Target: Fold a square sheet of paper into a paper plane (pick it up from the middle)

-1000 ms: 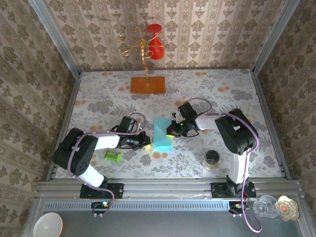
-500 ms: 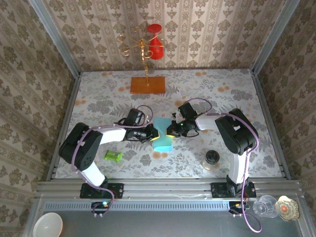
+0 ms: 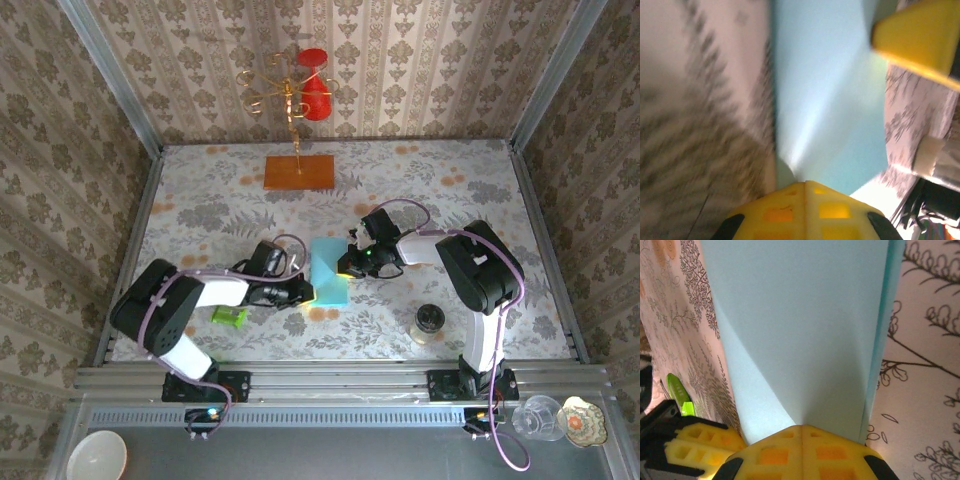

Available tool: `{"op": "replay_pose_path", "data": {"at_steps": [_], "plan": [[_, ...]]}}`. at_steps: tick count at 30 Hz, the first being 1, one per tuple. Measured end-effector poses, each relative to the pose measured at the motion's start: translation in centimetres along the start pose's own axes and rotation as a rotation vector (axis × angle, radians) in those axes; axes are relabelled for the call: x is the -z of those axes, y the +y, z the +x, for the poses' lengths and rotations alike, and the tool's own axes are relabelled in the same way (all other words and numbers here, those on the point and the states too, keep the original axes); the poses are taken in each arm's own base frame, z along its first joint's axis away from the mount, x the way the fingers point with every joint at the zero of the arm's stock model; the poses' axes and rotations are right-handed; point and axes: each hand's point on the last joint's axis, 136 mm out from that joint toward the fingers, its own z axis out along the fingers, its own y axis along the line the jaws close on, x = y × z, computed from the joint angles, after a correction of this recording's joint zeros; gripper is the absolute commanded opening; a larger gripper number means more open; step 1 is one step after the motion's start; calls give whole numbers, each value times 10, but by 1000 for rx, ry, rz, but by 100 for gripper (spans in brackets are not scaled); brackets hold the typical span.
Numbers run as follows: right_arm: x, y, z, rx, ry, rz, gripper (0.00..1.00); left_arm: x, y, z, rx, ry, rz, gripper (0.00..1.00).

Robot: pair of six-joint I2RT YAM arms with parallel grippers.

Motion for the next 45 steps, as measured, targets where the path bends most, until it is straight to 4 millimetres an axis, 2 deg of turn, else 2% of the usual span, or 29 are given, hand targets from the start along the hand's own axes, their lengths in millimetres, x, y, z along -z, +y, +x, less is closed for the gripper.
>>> {"op": "replay_pose_path", "data": {"at_steps": [4, 7, 9, 12, 16, 20, 23, 26, 32, 37, 40, 42, 45], "plan": [[0, 0, 0, 0, 0, 0, 2, 11, 7, 17, 17, 5, -35, 7], [0, 0, 0, 0, -1, -2, 2, 17, -2, 20, 7, -13, -39, 8], [0, 0, 0, -1, -3, -3, 2, 21, -16, 13, -17, -43, -23, 8], [0, 0, 0, -3, -4, -4, 2, 25, -40, -9, -50, -93, 9, 8], [0, 0, -1, -6, -5, -5, 2, 15, -57, -32, -66, -108, 27, 7], [0, 1, -1, -16, -6, -6, 2, -4, -44, -35, -39, -72, -7, 7], [0, 1, -2, -19, -8, -6, 2, -12, -30, -29, -13, -44, -38, 7], [0, 2, -4, -21, -8, -1, 2, -14, -12, -15, 10, -19, -63, 7], [2, 7, -6, -3, -1, 10, 4, -8, -7, -3, -9, -43, -29, 8], [2, 14, -17, 54, -14, 47, 13, 9, 2, 8, 24, -28, -66, 15], [5, 14, -29, 84, -48, 93, 17, 25, -3, -2, 32, -62, -67, 26], [8, 15, -35, 92, -65, 119, 20, 37, -16, -20, 20, -111, -44, 33], [18, 16, -36, 82, -90, 145, 30, 52, -33, -47, 2, -188, -7, 39]]}}
